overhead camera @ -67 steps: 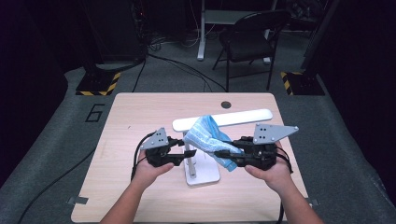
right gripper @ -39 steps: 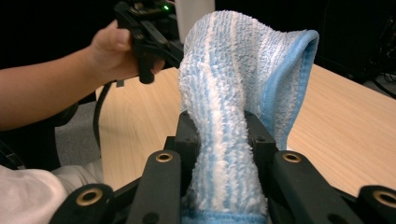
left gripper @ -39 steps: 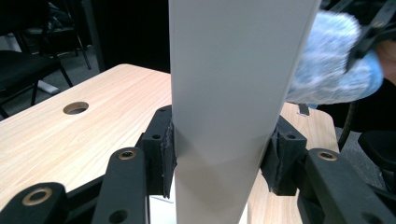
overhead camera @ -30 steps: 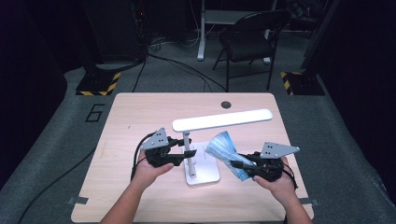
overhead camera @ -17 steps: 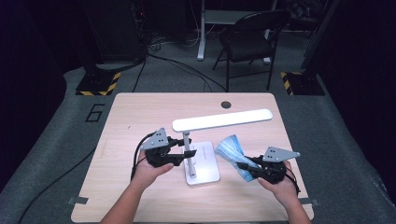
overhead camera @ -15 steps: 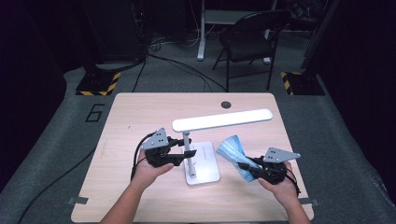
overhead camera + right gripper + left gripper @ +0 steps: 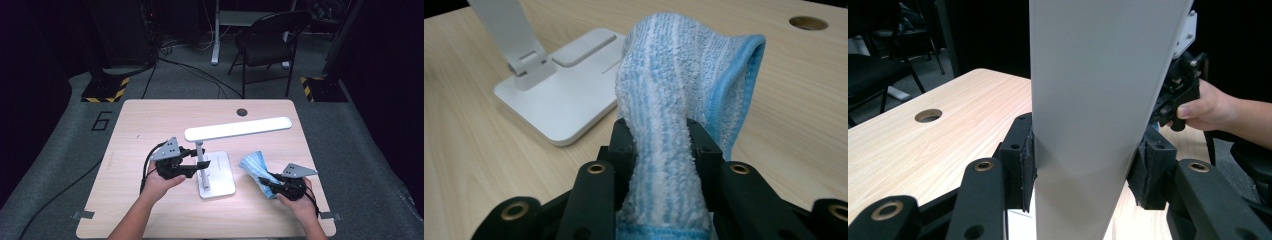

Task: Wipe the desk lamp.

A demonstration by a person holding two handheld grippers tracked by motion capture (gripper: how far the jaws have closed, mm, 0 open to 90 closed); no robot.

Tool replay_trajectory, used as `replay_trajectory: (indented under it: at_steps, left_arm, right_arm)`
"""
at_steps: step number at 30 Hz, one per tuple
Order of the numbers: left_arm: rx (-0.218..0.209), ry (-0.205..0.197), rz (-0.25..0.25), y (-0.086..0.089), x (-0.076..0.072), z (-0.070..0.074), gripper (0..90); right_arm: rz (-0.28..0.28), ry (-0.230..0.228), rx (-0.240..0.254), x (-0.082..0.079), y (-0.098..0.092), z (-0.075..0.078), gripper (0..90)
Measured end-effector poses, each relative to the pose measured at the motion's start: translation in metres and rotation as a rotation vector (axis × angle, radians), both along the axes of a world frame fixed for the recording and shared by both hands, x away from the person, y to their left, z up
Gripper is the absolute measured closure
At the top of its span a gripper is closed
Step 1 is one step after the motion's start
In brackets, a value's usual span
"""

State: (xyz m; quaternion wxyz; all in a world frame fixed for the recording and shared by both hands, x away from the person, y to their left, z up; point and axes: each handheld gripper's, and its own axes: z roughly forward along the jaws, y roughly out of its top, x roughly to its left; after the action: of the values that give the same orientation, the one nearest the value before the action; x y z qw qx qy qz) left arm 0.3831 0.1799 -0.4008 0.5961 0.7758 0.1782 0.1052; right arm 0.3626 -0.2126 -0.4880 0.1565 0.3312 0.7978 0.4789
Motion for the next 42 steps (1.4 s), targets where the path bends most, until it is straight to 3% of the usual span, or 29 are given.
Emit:
replay_trajectory:
  at_steps: [15, 18, 29, 35, 42]
  left_arm:
    - [-0.003, 0.002, 0.0, 0.001, 0.0, 0.0, 51.5]
    - [-0.007, 0.004, 0.005, 0.0, 0.0, 0.0, 51.3]
    - [-0.005, 0.006, -0.004, 0.0, 0.001, 0.0, 51.2]
    - [-0.004, 0.011, -0.011, 0.0, 0.002, 0.0, 50.7]
    - [-0.005, 0.017, -0.007, -0.001, 0.002, 0.0, 49.4]
  right_arm:
    - [-0.052, 0.063, -0.051, 0.001, -0.007, -0.02, 68.3]
    - [-0.072, 0.047, -0.103, 0.002, -0.007, -0.023, 67.8]
    - [-0.111, 0.026, -0.134, -0.001, -0.019, -0.026, 67.5]
    - [-0.126, 0.04, -0.123, -0.002, -0.025, -0.027, 64.9]
    - [-0.141, 0.065, -0.028, -0.003, -0.026, -0.024, 54.5]
